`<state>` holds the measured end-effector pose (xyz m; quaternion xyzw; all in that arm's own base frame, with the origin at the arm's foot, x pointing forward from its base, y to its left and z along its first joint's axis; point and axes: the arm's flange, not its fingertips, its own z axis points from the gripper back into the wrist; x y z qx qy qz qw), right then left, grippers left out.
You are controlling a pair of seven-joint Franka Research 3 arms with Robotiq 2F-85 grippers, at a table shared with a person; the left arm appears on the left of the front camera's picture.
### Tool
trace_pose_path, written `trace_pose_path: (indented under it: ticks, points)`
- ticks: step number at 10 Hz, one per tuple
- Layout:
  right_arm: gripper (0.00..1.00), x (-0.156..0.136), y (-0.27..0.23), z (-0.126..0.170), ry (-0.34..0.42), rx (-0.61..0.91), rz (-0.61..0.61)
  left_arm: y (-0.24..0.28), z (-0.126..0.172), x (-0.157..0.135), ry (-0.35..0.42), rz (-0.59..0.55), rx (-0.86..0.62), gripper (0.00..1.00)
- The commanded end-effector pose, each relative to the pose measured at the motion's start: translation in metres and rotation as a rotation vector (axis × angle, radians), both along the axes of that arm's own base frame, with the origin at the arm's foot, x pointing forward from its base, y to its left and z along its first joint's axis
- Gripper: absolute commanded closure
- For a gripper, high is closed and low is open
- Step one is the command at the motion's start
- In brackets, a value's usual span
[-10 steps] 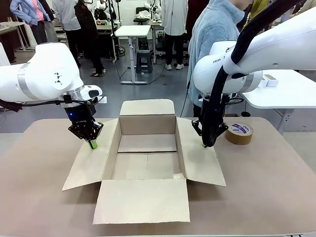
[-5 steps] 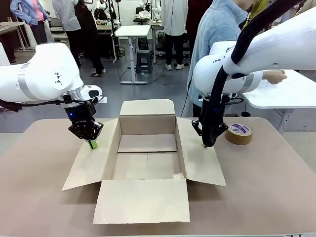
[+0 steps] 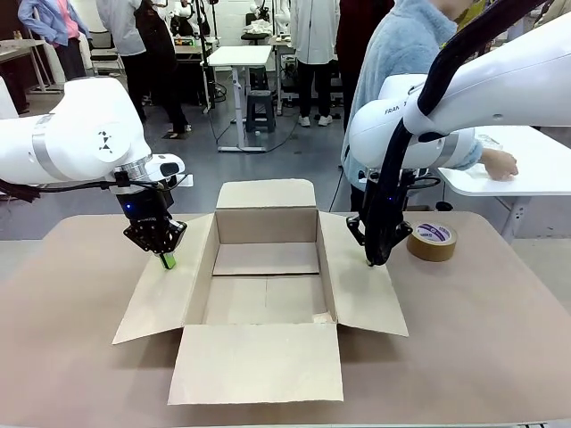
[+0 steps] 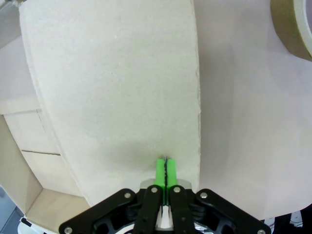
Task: Wrap the clocks to prevent damage.
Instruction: Once the human has placed the objects inside and stepped back, release both hands from the side flaps of the Package Box.
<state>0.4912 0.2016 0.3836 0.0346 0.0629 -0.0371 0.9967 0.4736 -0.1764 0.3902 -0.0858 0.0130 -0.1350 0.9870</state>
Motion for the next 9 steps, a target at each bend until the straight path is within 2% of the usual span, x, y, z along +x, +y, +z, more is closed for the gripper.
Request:
trace_pose_path:
  ticks: [1,9]
  points:
    - [1.00,-0.0005,0.0012,0.0012,0.001,-0.001,-0.006,0.0008,-0.0016,-0.0013,0.002,-0.001,0.003,1.00]
    - [1.00,-0.0005,0.0012,0.0012,0.001,-0.001,-0.006,0.0008,-0.0016,-0.0013,0.002,-0.001,0.003,1.00]
